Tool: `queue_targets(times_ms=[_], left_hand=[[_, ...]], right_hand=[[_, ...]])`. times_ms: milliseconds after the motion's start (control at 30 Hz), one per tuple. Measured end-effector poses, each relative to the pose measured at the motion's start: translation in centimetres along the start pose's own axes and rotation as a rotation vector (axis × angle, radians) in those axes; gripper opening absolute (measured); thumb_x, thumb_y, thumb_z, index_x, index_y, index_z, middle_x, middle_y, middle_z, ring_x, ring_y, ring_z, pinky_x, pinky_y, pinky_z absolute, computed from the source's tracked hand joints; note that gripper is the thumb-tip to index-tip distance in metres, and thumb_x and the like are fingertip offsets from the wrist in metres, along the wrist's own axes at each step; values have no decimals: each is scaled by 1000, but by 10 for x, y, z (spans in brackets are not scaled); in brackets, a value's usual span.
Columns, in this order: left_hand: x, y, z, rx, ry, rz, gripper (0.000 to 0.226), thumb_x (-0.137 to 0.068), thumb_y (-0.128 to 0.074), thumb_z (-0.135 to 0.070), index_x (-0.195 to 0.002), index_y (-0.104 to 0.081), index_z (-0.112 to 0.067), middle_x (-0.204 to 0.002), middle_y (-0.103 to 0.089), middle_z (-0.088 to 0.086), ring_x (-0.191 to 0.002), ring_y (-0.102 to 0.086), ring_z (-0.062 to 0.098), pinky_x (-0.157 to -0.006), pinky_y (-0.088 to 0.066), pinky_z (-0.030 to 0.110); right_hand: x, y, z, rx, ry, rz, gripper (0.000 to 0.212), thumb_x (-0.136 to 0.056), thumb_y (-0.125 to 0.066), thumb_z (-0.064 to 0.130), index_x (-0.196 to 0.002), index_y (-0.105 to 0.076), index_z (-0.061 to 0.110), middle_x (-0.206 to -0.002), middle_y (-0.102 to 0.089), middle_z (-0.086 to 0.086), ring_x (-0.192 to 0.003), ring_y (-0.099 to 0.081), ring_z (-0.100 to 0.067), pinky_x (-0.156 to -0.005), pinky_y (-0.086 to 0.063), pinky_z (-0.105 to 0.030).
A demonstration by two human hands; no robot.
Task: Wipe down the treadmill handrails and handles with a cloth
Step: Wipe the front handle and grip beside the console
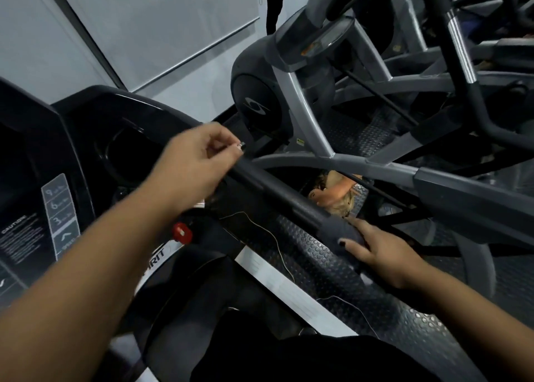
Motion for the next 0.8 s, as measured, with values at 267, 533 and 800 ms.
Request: queue_targets(times_ms=[267, 533, 800], left_hand=[[-22, 109, 33, -316, -12, -254, 11, -91, -66, -28, -98, -69, -21, -89, -67, -1, -77, -59, 12, -71, -45, 20], [-6, 173, 103, -625, -37, -441, 11, -87, -63, -26, -92, -71, -20, -88, -64, 2, -94, -58, 30, -83, -50, 43], [9, 177, 182, -569, 7, -427, 17, -86, -69, -11, -101, -70, -17, -113, -54, 7, -111, -48, 31, -99, -32, 31]], right_hand=[[-3, -7, 43, 338, 105, -199, 83, -91, -45, 62, -155, -15, 18, -144, -41, -6, -123, -51, -24, -92, -47, -33], [-85, 1, 146, 370, 226, -267, 75, -97, -42, 53, -154, -14, 13, -133, -47, -10, -111, -56, -26, -81, -49, -32], [-157, 2, 204, 242, 235, -181, 69, -99, -38, 51, -151, -21, 9, -135, -47, -21, -110, -58, -37, -78, -46, -39]])
Point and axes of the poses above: each hand's wrist, its own x-axis away from the middle knuckle, its own y-axis out of the back of the hand, z = x × y, the point moved 10 cm from there along -x, towards the middle knuckle
